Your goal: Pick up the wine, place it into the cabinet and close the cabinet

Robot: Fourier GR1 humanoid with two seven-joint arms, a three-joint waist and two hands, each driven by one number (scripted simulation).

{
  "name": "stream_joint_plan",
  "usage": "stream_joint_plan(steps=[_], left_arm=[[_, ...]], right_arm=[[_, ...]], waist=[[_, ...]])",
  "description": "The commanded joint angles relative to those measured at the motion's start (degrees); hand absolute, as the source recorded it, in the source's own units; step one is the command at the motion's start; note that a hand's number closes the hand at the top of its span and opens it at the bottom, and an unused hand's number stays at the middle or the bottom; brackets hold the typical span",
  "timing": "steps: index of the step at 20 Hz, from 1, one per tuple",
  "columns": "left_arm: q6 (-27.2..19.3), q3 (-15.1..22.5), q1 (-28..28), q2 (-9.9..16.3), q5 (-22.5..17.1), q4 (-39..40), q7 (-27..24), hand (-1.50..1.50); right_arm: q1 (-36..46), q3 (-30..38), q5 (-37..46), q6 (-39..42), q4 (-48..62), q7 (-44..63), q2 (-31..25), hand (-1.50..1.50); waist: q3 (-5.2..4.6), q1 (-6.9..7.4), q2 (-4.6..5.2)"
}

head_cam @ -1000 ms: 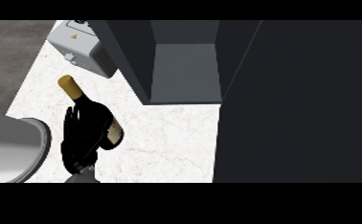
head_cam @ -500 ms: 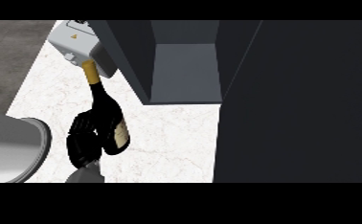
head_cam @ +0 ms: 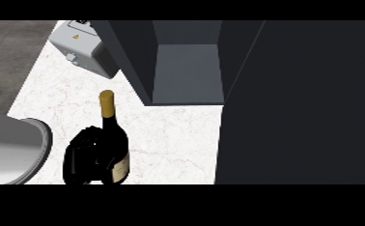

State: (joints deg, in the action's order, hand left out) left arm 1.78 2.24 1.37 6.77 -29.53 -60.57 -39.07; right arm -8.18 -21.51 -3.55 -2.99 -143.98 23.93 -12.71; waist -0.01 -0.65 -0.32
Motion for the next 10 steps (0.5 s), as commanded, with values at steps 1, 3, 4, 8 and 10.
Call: stream_joint_plan(steps=[1, 3, 4, 8, 10], left_arm=[[4.2, 1.7, 2.0, 1.5, 1.8, -3.7, -3.3, 1.50], [5.3, 2.9, 3.7, 1.4, 1.1, -7.1, -1.4, 1.50], [2.8, 5.1, 3.8, -0.2, 2.3, -10.3, 0.7, 1.50], [0.6, 7.2, 7.1, 1.4, 3.1, -21.0, 5.9, 1.50], [-2.5, 10.6, 8.2, -0.9, 5.0, -24.1, 8.6, 1.50]], right_arm=[[-2.7, 1.6, -4.3, 0.0, -10.7, 3.7, -0.6, -1.50], [-6.7, 0.7, -3.4, 1.0, -14.0, 3.0, -1.8, -1.50], [-5.8, 1.6, -3.3, 0.5, -14.1, 3.7, -1.9, -1.50], [-1.2, 1.6, -3.2, -0.9, -12.0, 7.4, -0.7, -1.50], [-3.0, 2.5, -4.0, 0.2, -12.1, 5.3, -1.2, -1.50]], waist=[[0.03, 0.29, 0.08], [0.06, -0.07, -0.10], [0.07, -0.01, -0.13], [0.03, 0.69, 0.05], [0.06, 0.40, 0.03]])
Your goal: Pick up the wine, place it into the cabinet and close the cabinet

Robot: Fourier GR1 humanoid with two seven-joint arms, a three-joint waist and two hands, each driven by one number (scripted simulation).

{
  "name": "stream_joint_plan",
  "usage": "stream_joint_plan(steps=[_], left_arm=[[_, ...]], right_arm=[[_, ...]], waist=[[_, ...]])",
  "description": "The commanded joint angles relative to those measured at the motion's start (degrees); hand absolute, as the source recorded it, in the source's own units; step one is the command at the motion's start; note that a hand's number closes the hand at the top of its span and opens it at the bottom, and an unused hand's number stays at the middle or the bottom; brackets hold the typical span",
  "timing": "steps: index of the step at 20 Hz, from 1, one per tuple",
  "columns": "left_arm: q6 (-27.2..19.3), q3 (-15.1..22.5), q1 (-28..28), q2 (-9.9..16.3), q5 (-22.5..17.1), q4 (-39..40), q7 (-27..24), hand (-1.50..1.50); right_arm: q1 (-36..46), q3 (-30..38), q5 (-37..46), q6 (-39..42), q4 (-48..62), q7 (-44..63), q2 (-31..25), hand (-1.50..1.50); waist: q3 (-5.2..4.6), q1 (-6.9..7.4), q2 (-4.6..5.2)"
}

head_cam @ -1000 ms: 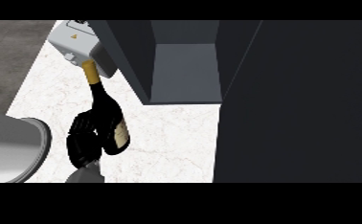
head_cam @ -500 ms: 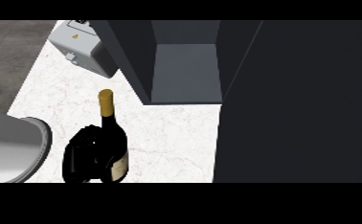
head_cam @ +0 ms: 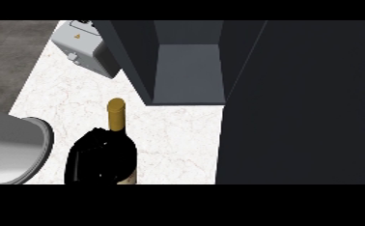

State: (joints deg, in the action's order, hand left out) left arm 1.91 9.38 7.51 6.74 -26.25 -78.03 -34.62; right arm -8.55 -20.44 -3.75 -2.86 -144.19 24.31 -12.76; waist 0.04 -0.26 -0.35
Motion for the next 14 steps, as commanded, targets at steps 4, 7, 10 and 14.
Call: stream_joint_plan(steps=[4, 7, 10, 14], left_arm=[[-8.0, 4.7, -3.1, -2.0, 2.5, -12.8, 12.1, 1.50], [-13.3, 6.8, -3.0, -3.5, 6.3, -16.6, 13.9, 1.50], [-16.8, 9.9, -6.4, -6.0, 9.7, -16.8, 17.5, 1.50], [-24.9, 11.4, -13.3, -6.7, 9.5, -20.9, 27.0, 1.50]], right_arm=[[0.5, -1.5, -0.9, -1.3, -9.9, 6.5, 1.0, -1.50], [-1.6, 0.4, -2.5, -0.5, -12.2, 6.5, 0.1, -1.50], [-1.5, 1.4, -3.9, 0.9, -8.9, 3.5, 0.8, -1.50], [-0.7, -0.9, -1.5, 0.6, -9.5, 5.3, 1.0, -1.50]], waist=[[-0.03, -0.06, 0.06], [-0.01, -0.23, 0.03], [0.00, -0.24, 0.17], [-0.03, -0.32, 0.14]])
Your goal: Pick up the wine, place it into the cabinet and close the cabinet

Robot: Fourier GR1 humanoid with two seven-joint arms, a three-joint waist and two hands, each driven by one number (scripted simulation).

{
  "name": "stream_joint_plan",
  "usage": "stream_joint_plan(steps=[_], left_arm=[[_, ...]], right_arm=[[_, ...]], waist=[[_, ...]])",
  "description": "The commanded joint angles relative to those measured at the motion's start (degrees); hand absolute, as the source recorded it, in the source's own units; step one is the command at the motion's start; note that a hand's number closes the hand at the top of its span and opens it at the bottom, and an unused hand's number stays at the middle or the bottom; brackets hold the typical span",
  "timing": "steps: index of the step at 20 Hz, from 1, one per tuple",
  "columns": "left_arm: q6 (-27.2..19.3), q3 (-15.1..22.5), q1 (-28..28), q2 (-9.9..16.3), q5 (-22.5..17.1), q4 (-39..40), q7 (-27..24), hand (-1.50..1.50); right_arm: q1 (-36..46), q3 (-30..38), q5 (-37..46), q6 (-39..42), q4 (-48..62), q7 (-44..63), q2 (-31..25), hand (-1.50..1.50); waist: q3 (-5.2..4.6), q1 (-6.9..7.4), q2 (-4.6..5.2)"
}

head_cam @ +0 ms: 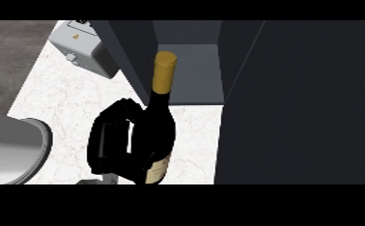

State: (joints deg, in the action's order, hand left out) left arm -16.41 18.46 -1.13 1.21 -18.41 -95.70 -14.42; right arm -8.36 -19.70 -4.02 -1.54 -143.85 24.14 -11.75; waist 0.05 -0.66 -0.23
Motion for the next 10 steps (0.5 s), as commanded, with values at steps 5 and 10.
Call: stream_joint_plan(steps=[5, 10], left_arm=[[-15.2, 3.1, -13.3, -1.2, -0.3, 2.1, 9.7, 1.50], [-17.8, 4.0, -19.2, -1.2, -1.2, 8.3, 11.2, 1.50]], right_arm=[[-1.8, 4.5, -6.6, 0.7, -12.4, 6.1, -1.4, -1.50], [-1.9, 1.9, -4.3, 0.2, -11.3, 6.6, 0.2, -1.50]], waist=[[0.00, -0.58, 0.09], [-0.04, -0.33, 0.12]])
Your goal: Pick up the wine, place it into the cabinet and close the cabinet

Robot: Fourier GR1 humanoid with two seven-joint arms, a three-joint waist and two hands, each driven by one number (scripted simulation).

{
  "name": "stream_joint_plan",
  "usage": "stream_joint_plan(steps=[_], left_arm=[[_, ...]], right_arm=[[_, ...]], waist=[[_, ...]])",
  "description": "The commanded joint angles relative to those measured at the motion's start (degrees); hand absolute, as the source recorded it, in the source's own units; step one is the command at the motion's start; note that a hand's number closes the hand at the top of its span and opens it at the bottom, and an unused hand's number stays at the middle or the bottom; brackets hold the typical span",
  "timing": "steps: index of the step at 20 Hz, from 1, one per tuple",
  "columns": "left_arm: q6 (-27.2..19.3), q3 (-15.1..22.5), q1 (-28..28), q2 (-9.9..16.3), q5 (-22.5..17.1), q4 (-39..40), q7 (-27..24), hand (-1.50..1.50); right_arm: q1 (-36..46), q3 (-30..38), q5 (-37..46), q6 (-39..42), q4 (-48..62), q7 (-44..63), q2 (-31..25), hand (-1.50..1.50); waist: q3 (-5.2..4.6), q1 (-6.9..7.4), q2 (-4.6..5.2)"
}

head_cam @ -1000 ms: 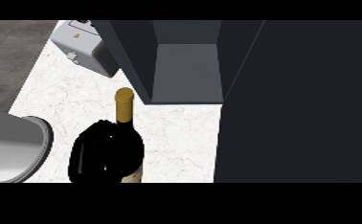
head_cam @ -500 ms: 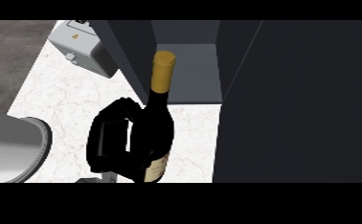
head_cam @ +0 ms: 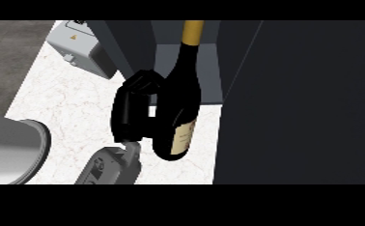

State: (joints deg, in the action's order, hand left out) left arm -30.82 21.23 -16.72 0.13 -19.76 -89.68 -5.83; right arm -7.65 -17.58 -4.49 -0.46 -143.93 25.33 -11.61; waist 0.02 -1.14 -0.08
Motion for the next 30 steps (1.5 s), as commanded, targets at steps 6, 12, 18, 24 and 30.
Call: stream_joint_plan(steps=[6, 12, 18, 24, 30], left_arm=[[-4.4, 0.8, -6.6, -0.1, -1.7, 12.1, -3.1, 1.50], [-4.2, 1.0, -8.0, -0.1, -5.4, 21.9, -10.3, 1.50], [-4.5, 2.5, -13.2, -0.1, -12.6, 31.0, -15.5, 1.50], [0.3, 2.6, -11.8, -0.1, -19.5, 36.3, -23.1, 1.50], [1.8, -0.8, -19.6, -0.1, -22.6, 43.5, -23.0, 1.50]], right_arm=[[-6.1, 1.7, -6.2, 1.8, -11.4, 2.0, -0.2, -1.50], [-5.9, 4.5, -9.4, 3.4, -13.2, 3.5, -1.2, -1.50], [-5.1, 1.6, -7.7, 2.3, -13.9, 5.7, 0.3, -1.50], [-5.3, 2.2, -7.1, 3.7, -11.1, 2.8, 0.7, -1.50], [-7.9, 2.4, -7.1, 4.5, -11.6, 1.3, 0.8, -1.50]], waist=[[0.00, -0.35, 0.03], [-0.01, -0.95, 0.12], [-0.09, -1.47, 0.26], [-0.06, -0.77, 0.21], [-0.02, -0.91, 0.17]])
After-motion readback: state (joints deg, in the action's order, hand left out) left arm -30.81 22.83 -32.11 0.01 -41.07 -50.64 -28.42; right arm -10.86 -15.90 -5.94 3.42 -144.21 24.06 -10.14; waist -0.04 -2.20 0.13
